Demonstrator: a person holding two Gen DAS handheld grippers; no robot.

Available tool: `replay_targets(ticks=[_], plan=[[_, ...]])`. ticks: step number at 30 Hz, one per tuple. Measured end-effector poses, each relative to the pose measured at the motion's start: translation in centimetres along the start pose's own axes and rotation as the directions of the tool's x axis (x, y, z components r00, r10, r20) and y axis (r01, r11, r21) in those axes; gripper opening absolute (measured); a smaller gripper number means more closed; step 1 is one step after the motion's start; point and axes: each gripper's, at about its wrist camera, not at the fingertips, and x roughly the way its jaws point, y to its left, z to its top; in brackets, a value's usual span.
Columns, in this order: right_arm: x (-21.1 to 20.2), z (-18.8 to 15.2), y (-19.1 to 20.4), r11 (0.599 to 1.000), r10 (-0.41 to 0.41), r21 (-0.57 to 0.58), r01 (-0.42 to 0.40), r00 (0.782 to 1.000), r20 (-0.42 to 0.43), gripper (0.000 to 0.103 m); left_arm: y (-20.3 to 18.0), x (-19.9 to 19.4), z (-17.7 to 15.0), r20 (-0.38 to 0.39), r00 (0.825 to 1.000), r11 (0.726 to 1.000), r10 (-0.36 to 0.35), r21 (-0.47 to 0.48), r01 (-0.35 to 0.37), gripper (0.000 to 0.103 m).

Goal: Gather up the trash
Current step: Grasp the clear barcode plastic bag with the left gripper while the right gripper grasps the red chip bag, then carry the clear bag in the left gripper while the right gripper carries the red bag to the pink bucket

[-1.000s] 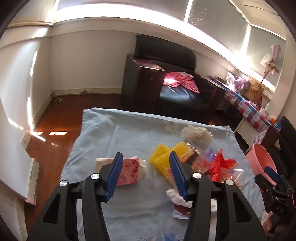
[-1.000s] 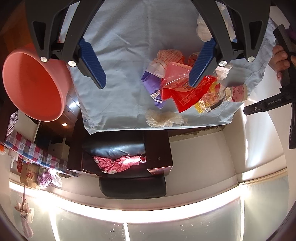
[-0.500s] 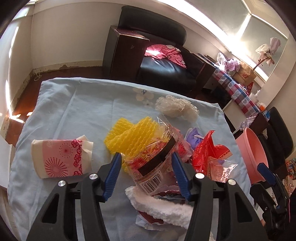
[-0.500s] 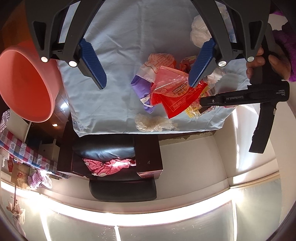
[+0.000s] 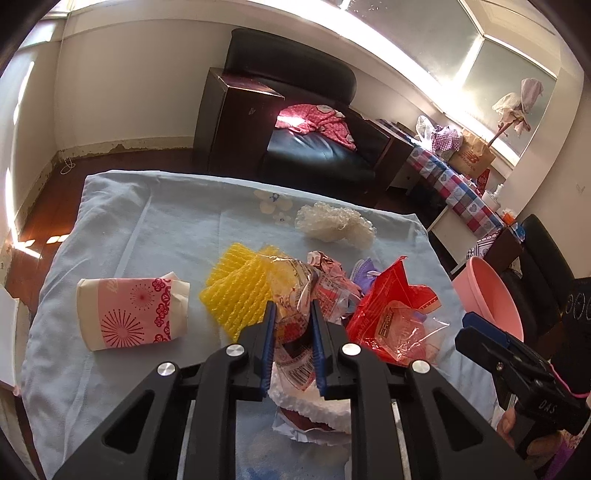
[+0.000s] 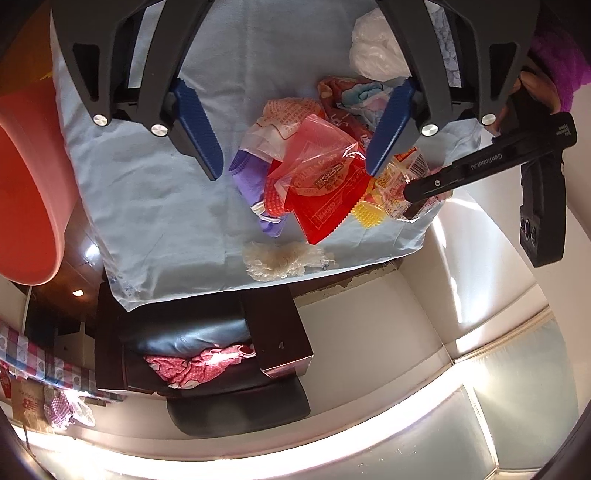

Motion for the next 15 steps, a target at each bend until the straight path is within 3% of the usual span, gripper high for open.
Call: replay_targets(ticks=[4, 9, 11, 15], plan=[[1.5, 0.4, 0.3, 1.000, 0.022, 0.004, -0.022, 0.998, -0.058, 0.057, 0.4, -0.5, -0.2, 0.002, 1.000, 1.000, 0.006, -0.014, -0.006, 0.016], [2.4, -0.4, 0.7, 0.999, 0.032, -0.003, -0.032, 0.993, -0.110, 0.015, 0.3, -1.4, -0.2, 0.028, 1.000, 1.000, 0.015, -0.002, -0.015, 0.016], [1.9, -0.3, 0.8, 0.999, 0.046, -0.004, -0.047, 0.994, -0.094, 0.006, 0.0, -1.9, -0.1, 0.041, 0.999, 1.000, 0.019, 0.005, -0.019, 0.016], [0.2, 0.0, 1.1, 0.998, 0.061, -0.020, -0.062, 0.997, -0.038, 0.001, -0.6, -2.8, 0.1, 0.064, 0.998, 1.000, 0.017, 0.013, -0.018, 0.016]])
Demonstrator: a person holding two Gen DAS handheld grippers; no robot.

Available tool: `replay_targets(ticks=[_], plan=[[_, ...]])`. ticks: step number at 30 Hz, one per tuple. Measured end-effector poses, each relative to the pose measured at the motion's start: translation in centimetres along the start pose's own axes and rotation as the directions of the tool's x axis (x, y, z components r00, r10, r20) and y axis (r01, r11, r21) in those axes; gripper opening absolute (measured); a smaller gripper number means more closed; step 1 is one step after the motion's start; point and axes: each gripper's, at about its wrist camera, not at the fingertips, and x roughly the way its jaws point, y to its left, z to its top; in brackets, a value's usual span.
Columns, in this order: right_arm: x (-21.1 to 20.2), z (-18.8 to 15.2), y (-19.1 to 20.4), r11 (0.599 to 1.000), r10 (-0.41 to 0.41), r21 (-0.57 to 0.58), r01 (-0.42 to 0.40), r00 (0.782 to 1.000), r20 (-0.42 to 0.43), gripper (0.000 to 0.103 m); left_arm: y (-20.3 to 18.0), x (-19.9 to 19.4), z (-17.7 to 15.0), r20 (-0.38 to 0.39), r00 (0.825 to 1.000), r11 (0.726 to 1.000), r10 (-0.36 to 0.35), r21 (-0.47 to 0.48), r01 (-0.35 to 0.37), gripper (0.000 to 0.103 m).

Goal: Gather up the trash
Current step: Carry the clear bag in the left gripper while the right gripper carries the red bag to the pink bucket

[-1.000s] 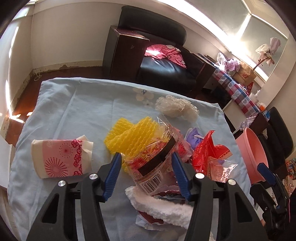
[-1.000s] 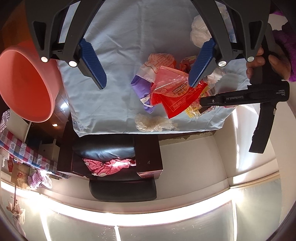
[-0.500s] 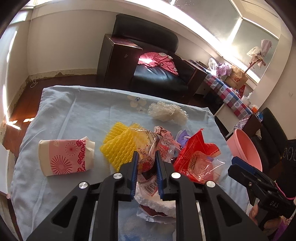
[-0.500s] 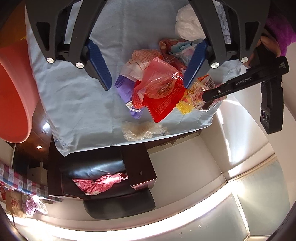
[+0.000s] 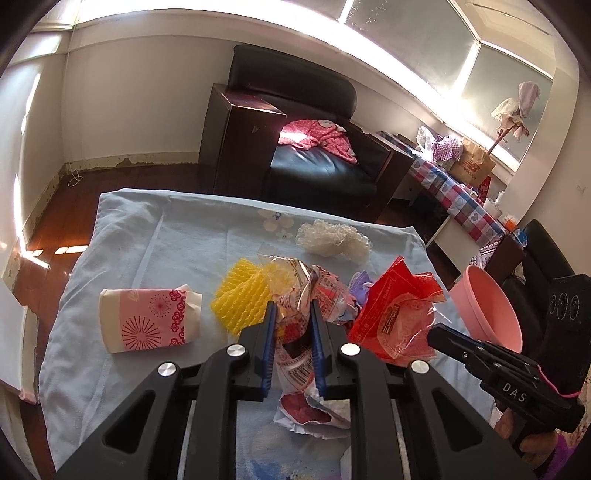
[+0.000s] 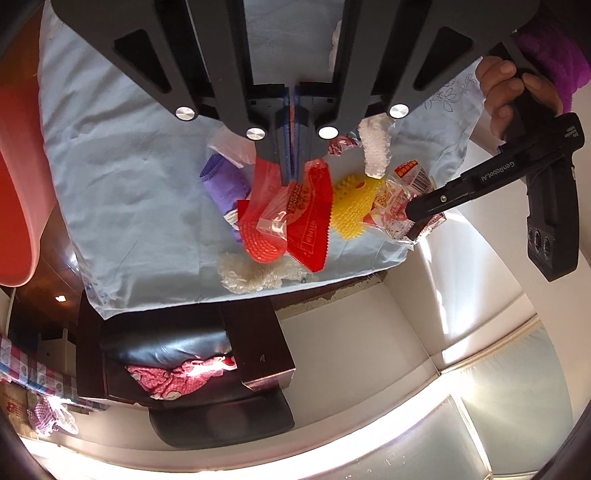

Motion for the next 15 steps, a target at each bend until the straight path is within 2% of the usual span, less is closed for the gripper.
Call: replay_targets(ticks=[8, 15], plan=[[-4.1, 0.5, -0.7, 0.999, -0.053, -0.004, 0.054, 0.991, 0.123, 0.001, -2.8, -1.7, 1.0, 0.067, 0.997, 0.999, -0.031, 0.031, 0.029, 0.016], [-8.0, 0.6, -2.9, 0.988, -0.156, 0.014, 0.157, 0.963, 0.218, 0.001, -7.4, -2.1, 1.9, 0.106, 0.989, 0.991, -0.102, 0.096, 0.092, 0.016]])
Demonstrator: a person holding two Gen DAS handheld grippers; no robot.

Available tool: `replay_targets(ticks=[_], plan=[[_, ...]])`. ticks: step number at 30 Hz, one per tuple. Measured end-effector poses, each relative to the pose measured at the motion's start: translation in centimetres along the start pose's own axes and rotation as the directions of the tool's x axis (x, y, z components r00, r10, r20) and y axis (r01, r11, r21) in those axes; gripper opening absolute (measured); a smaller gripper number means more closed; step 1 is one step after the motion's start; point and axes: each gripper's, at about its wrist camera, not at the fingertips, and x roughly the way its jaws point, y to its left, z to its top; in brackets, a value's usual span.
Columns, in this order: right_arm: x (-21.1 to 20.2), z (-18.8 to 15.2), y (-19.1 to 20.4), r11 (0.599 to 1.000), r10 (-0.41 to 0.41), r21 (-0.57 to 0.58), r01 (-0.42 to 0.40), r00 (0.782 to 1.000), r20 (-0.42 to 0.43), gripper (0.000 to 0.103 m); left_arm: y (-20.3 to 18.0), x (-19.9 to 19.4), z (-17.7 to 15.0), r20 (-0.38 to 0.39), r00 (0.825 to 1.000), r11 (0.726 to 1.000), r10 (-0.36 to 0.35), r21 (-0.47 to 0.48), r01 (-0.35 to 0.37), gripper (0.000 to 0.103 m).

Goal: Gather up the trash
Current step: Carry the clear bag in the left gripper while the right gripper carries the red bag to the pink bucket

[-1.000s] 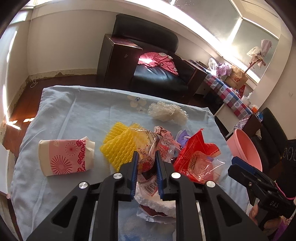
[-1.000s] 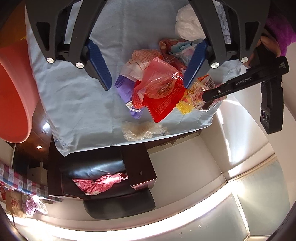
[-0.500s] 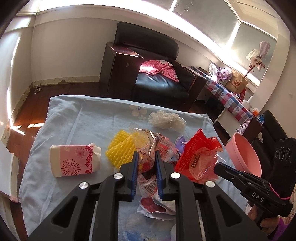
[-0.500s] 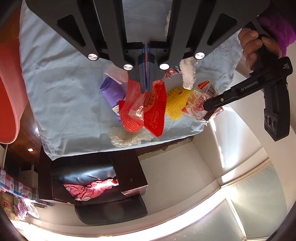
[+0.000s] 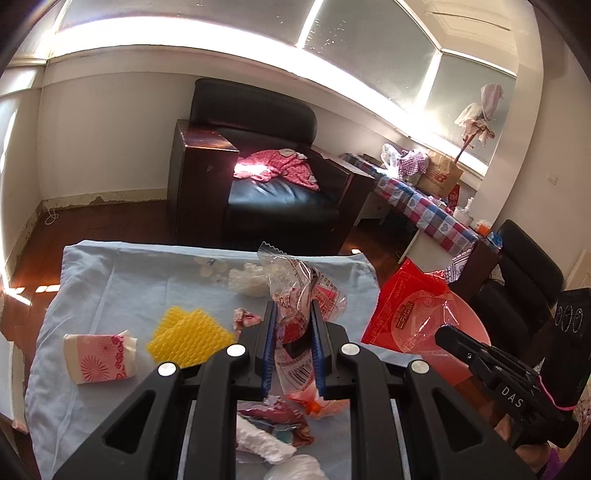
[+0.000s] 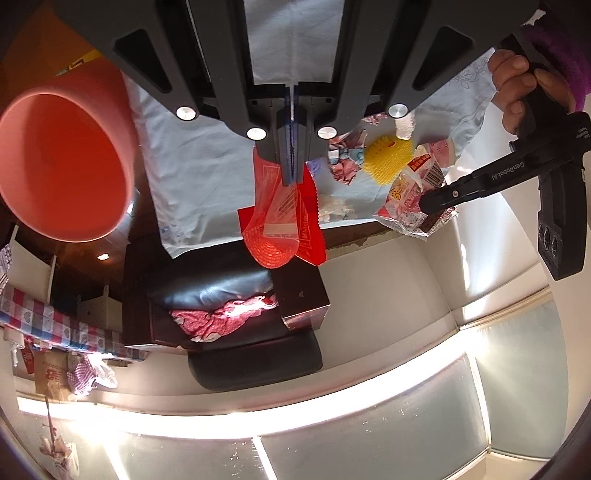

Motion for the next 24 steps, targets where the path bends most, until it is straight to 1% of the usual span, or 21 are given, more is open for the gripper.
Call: replay_targets(ticks=[6, 10, 12, 19, 22, 24], plan=[[-2.5, 0.2, -3.7, 0.994, -0.106, 0.048, 0.103, 0.993, 0.049, 0.001, -5.6, 1.5, 0.7, -0.014, 0.995, 0.992, -0.097, 0.078, 0.098, 0.016], [-4.2, -0.1, -6.2, 0.980, -0.188, 0.080, 0.183, 0.980, 0.070, 0.001, -9.7, 2.8, 0.8, -0.026, 0.985, 0.978, -0.168, 0.125, 0.170, 0.016], [-5.1, -0.3, -7.6, 0.969, -0.234, 0.099, 0.226, 0.969, 0.077, 0.001, -11.7, 3.4, 0.7, -0.032, 0.980, 0.968, -0.196, 0.152, 0.199, 0.016], [-6.7, -1.3, -11.8, 0.930, -0.337, 0.176, 0.323, 0.940, 0.059, 0.001, -17.7, 6.4, -0.1, -0.098, 0.954, 0.935, -0.283, 0.194, 0.297, 0.016], [-6.9, -1.9, -13.2, 0.917, -0.359, 0.201, 0.344, 0.933, 0.038, 0.001, -19.7, 7.9, -0.9, -0.123, 0.947, 0.924, -0.297, 0.214, 0.317, 0.016], [-6.7, -2.3, -13.9, 0.911, -0.366, 0.212, 0.354, 0.930, 0.021, 0.001, -20.7, 8.8, -1.4, -0.148, 0.940, 0.919, -0.306, 0.210, 0.333, 0.016]])
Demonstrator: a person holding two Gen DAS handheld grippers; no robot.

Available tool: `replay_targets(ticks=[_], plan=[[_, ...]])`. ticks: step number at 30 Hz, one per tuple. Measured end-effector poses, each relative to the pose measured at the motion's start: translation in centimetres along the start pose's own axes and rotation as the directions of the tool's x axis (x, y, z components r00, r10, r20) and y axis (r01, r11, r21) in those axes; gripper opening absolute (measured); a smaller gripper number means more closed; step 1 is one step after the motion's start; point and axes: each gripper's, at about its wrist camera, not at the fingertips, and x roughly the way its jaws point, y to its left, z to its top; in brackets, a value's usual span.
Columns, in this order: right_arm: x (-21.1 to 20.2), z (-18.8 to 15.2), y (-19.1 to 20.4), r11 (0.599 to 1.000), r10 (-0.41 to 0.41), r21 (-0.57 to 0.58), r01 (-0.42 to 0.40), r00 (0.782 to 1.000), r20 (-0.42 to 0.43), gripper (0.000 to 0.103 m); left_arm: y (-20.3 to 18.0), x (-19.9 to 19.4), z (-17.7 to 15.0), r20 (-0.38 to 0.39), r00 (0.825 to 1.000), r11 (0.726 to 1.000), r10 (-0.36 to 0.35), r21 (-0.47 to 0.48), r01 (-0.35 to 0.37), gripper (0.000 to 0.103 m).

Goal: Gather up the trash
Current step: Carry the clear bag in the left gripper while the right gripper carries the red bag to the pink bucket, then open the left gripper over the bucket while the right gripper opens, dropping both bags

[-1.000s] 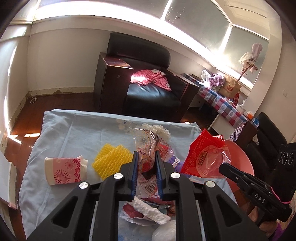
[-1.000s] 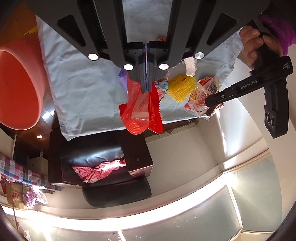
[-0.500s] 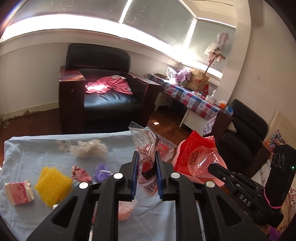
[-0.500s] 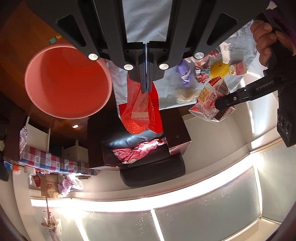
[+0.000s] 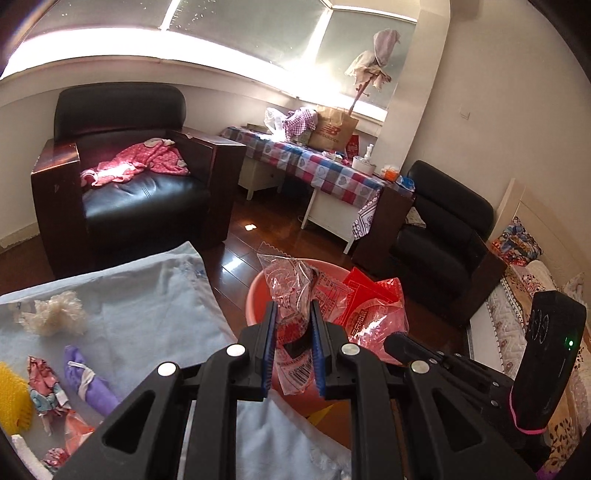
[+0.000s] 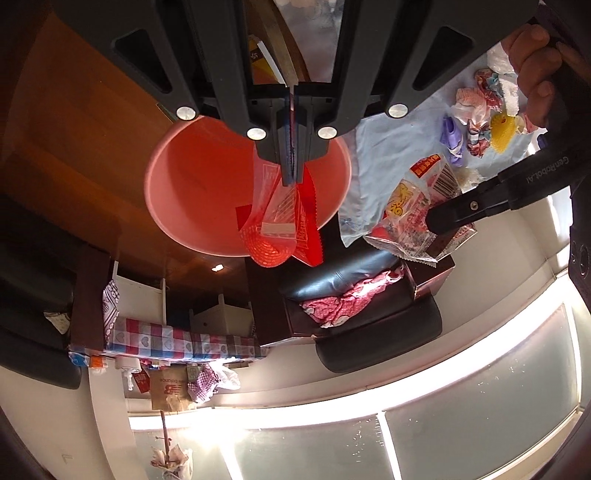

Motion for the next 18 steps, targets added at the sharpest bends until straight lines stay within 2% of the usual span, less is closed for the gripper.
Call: replay_targets(ticks=[11, 14, 18], plan=[[0.6, -1.0, -1.9, 0.999, -0.025, 0.024, 0.025, 0.999, -0.032, 0.001, -2.0, 6.2, -0.9, -0.094, 0.995, 1.000, -0.030, 0.005, 0.030, 0.018], [0.7, -1.1, -2.0, 0.999, -0.024, 0.029, 0.025, 0.999, -0.038, 0.001, -1.9, 7.0, -1.2, -0.108, 0.994, 0.999, -0.033, -0.002, 0.033, 0.023], [1.0, -1.0, -2.3, 0.999, -0.026, 0.041, 0.028, 0.998, -0.049, 0.001, -2.2, 7.2, -1.5, -0.099, 0.995, 1.000, -0.029, 0.005, 0.029, 0.034]])
